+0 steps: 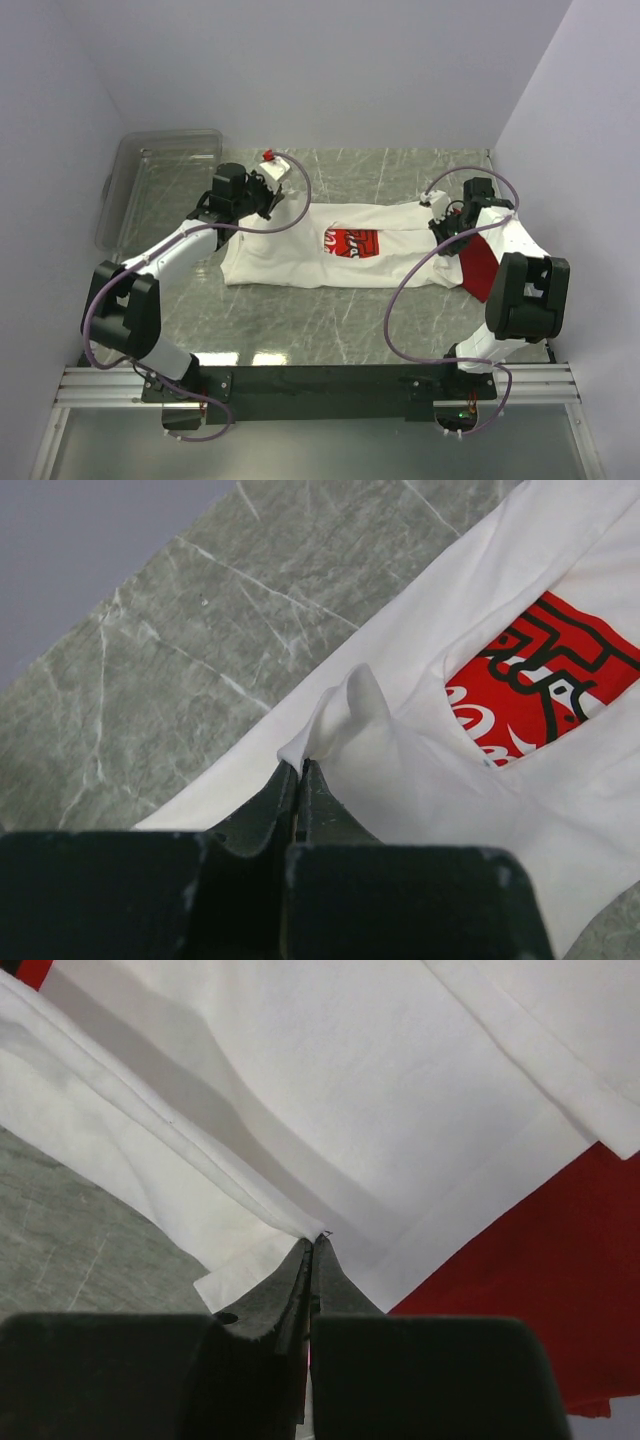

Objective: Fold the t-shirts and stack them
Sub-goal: Fold the tshirt

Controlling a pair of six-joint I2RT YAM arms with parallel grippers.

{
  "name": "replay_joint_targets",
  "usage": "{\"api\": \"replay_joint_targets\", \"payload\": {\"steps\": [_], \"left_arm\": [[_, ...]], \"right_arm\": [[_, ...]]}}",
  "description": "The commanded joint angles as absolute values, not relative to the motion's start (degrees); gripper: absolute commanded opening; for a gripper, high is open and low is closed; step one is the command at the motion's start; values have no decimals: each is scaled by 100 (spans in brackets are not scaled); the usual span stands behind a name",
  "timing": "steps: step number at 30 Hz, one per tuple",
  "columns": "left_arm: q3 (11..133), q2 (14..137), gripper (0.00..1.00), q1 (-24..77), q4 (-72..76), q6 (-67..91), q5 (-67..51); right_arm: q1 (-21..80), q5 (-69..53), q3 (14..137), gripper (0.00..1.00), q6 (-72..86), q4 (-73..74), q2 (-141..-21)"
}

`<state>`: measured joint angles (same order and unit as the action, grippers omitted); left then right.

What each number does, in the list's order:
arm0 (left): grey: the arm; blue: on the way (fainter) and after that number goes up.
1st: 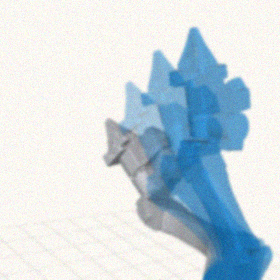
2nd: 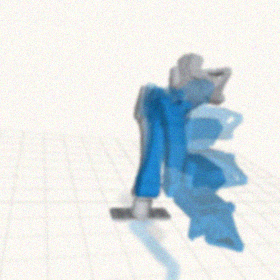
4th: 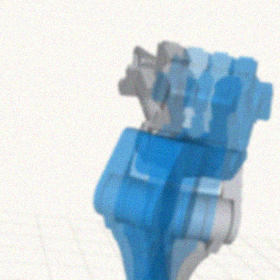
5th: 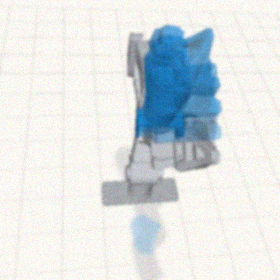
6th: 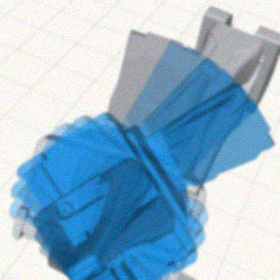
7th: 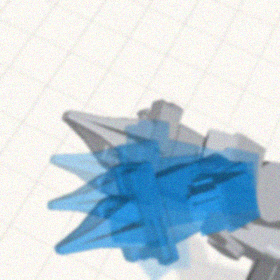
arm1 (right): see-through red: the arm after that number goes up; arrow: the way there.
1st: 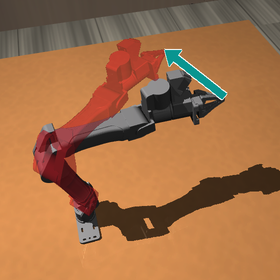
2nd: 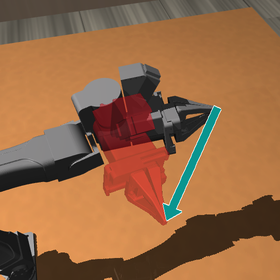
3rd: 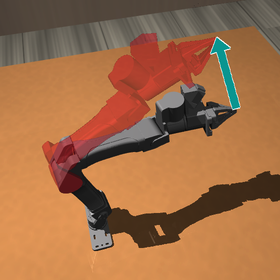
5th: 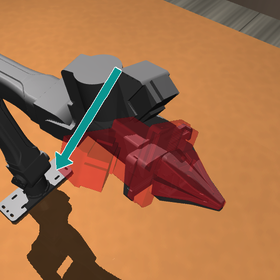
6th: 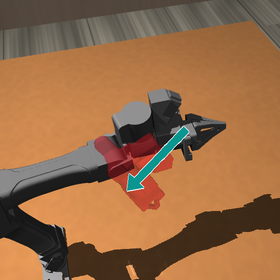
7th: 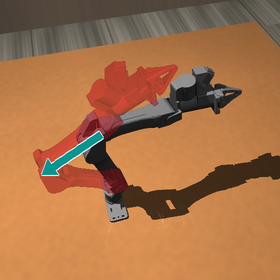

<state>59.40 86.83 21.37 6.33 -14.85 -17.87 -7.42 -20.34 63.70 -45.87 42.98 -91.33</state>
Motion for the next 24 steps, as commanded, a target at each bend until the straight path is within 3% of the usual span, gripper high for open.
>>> {"api": "replay_joint_targets", "payload": {"steps": [1, 24], "left_arm": [[6371, 8893, 1, 2109, 1020, -1652, -2346], [6704, 9649, 1, 1758, 1205, -1643, -2743]], "right_arm": [[-861, -1986, 6434, 0, -4483, 4149, -9018], [-1028, -1714, 6302, 0, -4342, 4289, -9299]]}}
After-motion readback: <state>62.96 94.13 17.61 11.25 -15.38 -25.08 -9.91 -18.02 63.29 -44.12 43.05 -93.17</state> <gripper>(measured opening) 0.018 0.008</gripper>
